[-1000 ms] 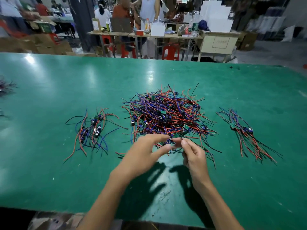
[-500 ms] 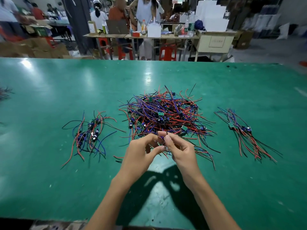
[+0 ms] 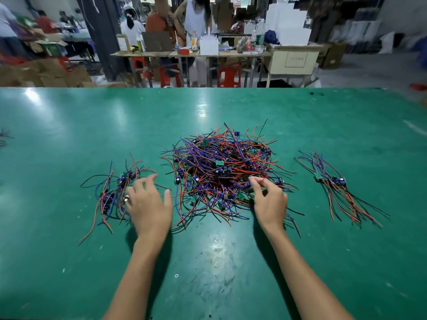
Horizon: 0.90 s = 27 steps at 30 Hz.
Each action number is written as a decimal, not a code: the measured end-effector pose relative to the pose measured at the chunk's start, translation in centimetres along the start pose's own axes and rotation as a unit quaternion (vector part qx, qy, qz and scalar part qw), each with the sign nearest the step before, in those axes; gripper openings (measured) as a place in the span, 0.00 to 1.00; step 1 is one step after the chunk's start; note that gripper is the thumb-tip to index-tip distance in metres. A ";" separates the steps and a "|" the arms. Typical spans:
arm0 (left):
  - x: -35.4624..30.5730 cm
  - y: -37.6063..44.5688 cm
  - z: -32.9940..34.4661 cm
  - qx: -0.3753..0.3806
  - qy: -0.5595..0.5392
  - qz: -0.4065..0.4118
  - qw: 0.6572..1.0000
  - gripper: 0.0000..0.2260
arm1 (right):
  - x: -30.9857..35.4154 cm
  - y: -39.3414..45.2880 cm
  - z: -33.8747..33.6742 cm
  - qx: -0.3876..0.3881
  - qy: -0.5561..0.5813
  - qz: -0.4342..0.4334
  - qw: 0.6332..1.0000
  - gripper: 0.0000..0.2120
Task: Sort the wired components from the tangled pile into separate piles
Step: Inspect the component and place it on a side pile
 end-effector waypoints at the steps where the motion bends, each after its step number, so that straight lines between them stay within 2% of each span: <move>1: -1.1 -1.0 0.3 0.022 -0.081 0.043 0.996 0.10 | -0.1 -0.1 -0.3 -0.019 0.032 0.008 0.999 0.08; 2: -2.3 -2.0 0.9 0.081 -0.164 0.062 0.981 0.04 | -0.3 -0.2 -0.6 -0.024 0.081 0.020 0.996 0.07; 4: -4.5 -4.1 2.5 0.232 -0.277 0.052 0.931 0.08 | -0.4 -0.9 -1.0 -0.012 0.230 0.065 0.971 0.06; 6: -6.4 -6.3 4.3 0.322 -0.343 0.014 0.882 0.11 | -0.5 -1.6 -1.6 -0.011 0.340 0.105 0.934 0.06; 8: -7.9 -8.1 5.9 0.368 -0.428 -0.056 0.824 0.10 | -0.8 -2.4 -2.2 -0.009 0.398 0.142 0.906 0.06; 10: -9.1 -9.6 6.9 0.393 -0.519 -0.148 0.744 0.10 | -1.3 -3.1 -2.6 0.003 0.445 0.178 0.878 0.04; 11: -9.6 -10.2 7.3 0.391 -0.556 -0.185 0.710 0.10 | -1.6 -3.5 -2.8 0.009 0.465 0.190 0.865 0.05; 12: -10.1 -10.6 7.5 0.375 -0.584 -0.205 0.690 0.09 | -1.9 -3.7 -2.9 0.014 0.476 0.197 0.857 0.06; 13: -10.4 -10.8 7.6 0.352 -0.600 -0.207 0.688 0.07 | -2.2 -4.0 -3.0 0.019 0.476 0.201 0.856 0.08; 16: -10.7 -11.1 7.8 0.292 -0.601 -0.190 0.720 0.05 | -2.8 -4.5 -2.8 0.024 0.447 0.197 0.872 0.09; 19: -9.7 -10.9 8.0 0.239 -0.584 -0.223 0.743 0.07 | -3.0 -5.0 -2.3 0.034 0.409 0.170 0.896 0.12; 23: -8.1 -8.9 6.6 0.171 -0.621 -0.233 0.729 0.08 | -3.2 -5.4 -2.3 0.049 0.368 0.127 0.920 0.13; 27: -5.1 -3.2 3.1 0.039 -0.679 -0.207 0.704 0.09 | -3.4 -5.8 -1.8 0.117 0.325 0.097 0.933 0.10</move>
Point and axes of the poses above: each hand's wrist, its own y-axis towards the middle knuckle, its own z-axis out of the palm, x = y × z, the point moved 2 cm from there along y, towards the middle knuckle, and after that the axes turned 10 degrees about -y, right-handed, at the moved point
